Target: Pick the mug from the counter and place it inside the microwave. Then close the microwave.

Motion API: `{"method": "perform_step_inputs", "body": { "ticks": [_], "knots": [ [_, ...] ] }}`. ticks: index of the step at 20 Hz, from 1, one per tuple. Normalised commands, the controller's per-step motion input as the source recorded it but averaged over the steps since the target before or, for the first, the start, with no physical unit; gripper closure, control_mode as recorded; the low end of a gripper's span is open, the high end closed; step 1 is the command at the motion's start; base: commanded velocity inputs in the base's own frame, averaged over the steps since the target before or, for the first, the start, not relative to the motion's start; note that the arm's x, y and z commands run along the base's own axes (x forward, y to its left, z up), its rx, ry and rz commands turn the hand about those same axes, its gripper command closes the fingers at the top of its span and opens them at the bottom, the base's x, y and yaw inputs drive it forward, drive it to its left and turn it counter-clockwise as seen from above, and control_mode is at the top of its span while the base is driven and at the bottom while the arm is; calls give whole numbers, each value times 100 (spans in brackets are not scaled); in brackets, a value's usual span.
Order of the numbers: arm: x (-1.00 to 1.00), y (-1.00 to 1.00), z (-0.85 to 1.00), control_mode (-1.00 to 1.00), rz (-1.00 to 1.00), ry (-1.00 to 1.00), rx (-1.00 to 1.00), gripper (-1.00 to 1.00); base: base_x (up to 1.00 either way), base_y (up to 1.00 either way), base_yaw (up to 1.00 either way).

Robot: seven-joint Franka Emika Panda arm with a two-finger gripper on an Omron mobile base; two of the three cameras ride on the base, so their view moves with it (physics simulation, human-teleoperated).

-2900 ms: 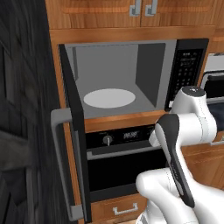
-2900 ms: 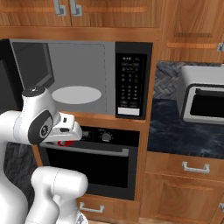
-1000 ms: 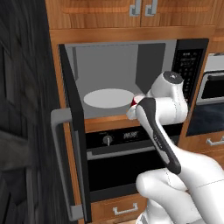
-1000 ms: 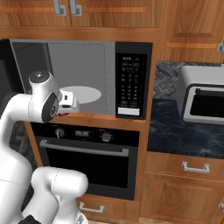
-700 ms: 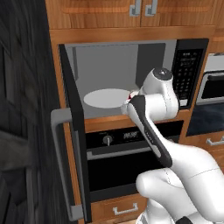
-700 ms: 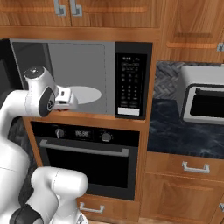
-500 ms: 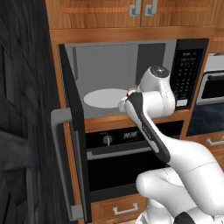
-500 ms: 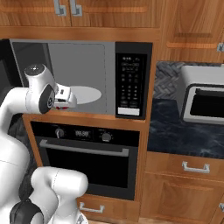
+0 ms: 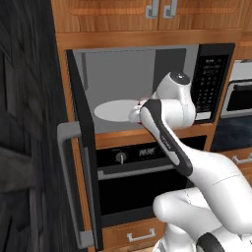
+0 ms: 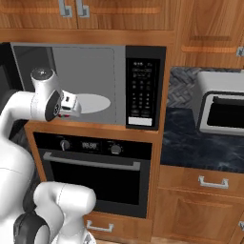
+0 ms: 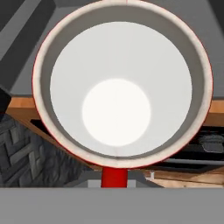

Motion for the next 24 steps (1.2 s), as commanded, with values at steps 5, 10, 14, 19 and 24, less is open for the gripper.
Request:
{"method": "perform_step_inputs", "body": {
  "ticks": [5,10,14,19,24],
  "knots": [
    [47,14,0,-100,1,-3,0,100,0,0,0],
    [49,19,2,-100,0,8,0,100,0,0,0],
    [63,8,1,-100,0,15,-3,100,0,0,0],
    [67,0,0,-100,0,7,-5,100,0,0,0],
    [39,0,-14,-100,0,0,-2,100,0,0,0]
  ]
}}
